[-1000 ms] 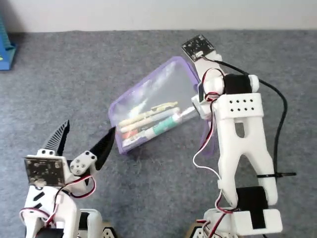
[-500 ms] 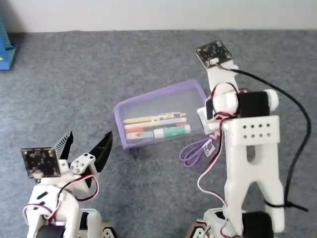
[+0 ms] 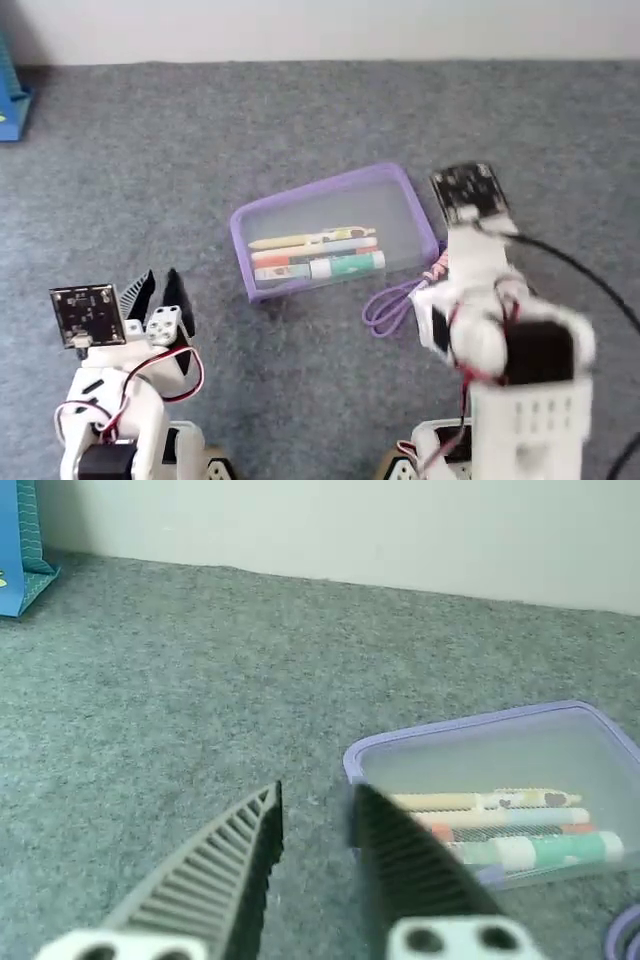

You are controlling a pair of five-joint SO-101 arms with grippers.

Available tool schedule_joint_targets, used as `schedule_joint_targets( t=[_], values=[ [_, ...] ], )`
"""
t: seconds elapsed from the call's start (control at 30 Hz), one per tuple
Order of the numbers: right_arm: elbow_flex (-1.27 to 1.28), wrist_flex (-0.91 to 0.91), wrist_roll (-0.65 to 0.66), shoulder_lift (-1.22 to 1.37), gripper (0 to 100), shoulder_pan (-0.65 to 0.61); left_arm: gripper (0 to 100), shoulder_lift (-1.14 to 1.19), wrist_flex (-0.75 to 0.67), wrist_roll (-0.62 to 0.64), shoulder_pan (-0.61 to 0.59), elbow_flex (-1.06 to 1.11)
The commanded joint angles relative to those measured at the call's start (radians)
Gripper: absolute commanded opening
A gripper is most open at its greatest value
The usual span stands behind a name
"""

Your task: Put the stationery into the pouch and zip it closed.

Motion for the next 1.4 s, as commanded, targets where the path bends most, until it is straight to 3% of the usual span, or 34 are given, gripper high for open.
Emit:
schedule_joint_targets(
  t=[0.0, 0.2, 0.43, 0.63, 1.17, 1.37],
  values=[
    [0.166, -0.133, -0.086, -0.213, 0.8, 0.038, 1, -0.012, 0.005, 0.003, 0.005, 0.025],
    [0.520, -0.348, -0.103, -0.479, 0.8, 0.111, 1, -0.012, -0.003, -0.038, 0.000, 0.147],
    [0.807, -0.509, -0.028, -0.720, 0.9, 0.114, 1, -0.012, -0.005, -0.120, -0.003, 0.325],
    [0.996, -0.513, -0.032, -0.872, 0.9, 0.108, 1, -0.012, -0.005, -0.126, 0.003, 0.357],
    [1.229, -0.464, -0.034, -0.857, 0.9, 0.108, 1, -0.012, 0.003, -0.115, -0.003, 0.458],
    [1.258, -0.378, -0.032, -0.862, 0.9, 0.117, 1, -0.012, 0.003, 0.026, 0.000, 0.458]
  ],
)
